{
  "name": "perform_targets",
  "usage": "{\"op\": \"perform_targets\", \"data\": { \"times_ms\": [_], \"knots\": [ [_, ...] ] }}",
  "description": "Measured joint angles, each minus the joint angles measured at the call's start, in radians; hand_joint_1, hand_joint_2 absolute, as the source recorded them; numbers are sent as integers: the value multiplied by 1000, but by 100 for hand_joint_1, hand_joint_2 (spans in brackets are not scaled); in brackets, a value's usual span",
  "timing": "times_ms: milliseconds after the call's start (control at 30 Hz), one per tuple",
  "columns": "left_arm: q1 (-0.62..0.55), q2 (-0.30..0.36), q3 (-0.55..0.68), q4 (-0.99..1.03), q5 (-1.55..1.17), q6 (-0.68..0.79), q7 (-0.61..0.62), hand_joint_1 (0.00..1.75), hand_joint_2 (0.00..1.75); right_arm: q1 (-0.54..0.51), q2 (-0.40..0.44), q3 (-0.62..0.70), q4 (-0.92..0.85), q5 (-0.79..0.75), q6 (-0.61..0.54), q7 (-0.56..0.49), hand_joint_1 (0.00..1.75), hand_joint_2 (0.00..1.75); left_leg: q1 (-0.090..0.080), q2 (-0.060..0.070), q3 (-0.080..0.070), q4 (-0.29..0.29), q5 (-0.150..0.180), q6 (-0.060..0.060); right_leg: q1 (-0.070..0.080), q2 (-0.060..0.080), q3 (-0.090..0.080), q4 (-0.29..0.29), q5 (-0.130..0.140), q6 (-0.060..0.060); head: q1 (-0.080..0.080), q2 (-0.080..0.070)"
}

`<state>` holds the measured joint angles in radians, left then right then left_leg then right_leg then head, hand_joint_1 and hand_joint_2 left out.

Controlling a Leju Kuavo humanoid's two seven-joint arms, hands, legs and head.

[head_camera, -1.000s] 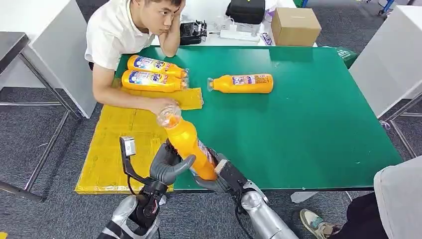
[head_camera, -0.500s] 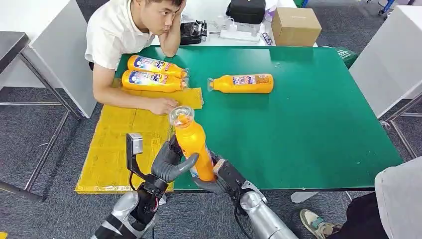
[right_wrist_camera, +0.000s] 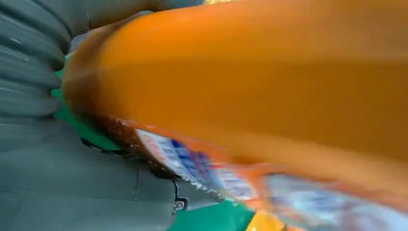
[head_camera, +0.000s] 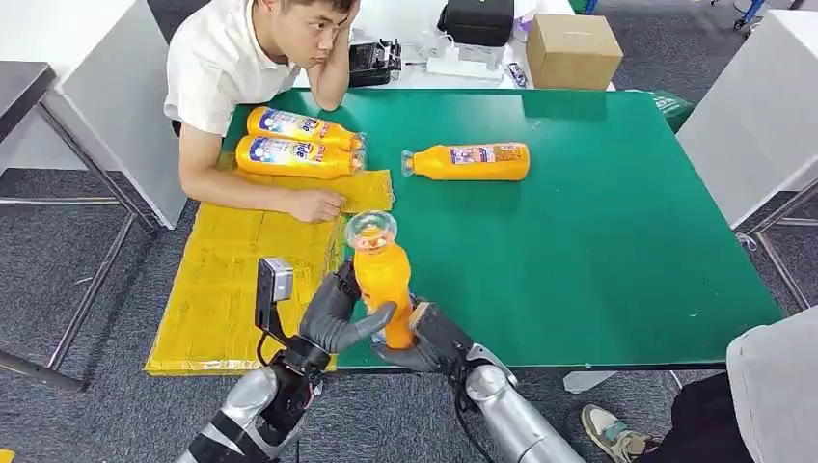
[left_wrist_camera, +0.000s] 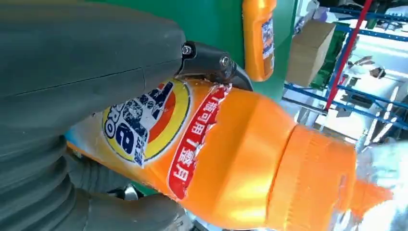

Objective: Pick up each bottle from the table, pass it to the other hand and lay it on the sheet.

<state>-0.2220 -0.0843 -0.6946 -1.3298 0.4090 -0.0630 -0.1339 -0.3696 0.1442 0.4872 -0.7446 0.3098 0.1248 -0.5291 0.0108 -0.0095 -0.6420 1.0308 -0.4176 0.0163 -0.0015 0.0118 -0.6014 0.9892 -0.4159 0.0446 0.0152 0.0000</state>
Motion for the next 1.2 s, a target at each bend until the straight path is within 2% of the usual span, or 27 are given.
{"op": "perform_targets", "data": {
  "times_ms": [233,500,700,767,1067,1200],
  "knots": [
    [-11,-1,18,0,-11,33,-7,175,175,0,4,11,-18,23,-76,5,0,0,0,0,0,0,0,0,0,0,0,0,0,0,0,0],
    [-47,29,148,-33,-58,66,-16,175,175,47,-2,11,-125,52,-190,-26,0,0,0,0,0,0,1,-1,0,0,-1,0,0,0,0,0],
    [-87,51,222,-37,-217,177,-37,175,175,92,-2,-1,-199,61,-285,-57,0,0,0,0,-1,0,1,-1,0,0,-1,0,0,0,0,0],
    [-109,59,243,-36,-297,206,-40,175,175,107,-1,-8,-219,61,-298,-61,0,0,0,-1,-1,0,1,0,0,0,-1,0,0,0,0,0],
    [-129,68,277,-36,-337,217,-39,175,175,130,-1,-18,-254,61,-307,-64,0,0,0,0,-1,0,1,0,0,0,-1,0,0,0,0,0],
    [-144,77,277,-31,-493,287,-28,175,175,140,4,-35,-268,57,-345,-75,0,0,0,0,-1,0,1,0,0,0,-2,0,0,0,0,0]
  ]
}}
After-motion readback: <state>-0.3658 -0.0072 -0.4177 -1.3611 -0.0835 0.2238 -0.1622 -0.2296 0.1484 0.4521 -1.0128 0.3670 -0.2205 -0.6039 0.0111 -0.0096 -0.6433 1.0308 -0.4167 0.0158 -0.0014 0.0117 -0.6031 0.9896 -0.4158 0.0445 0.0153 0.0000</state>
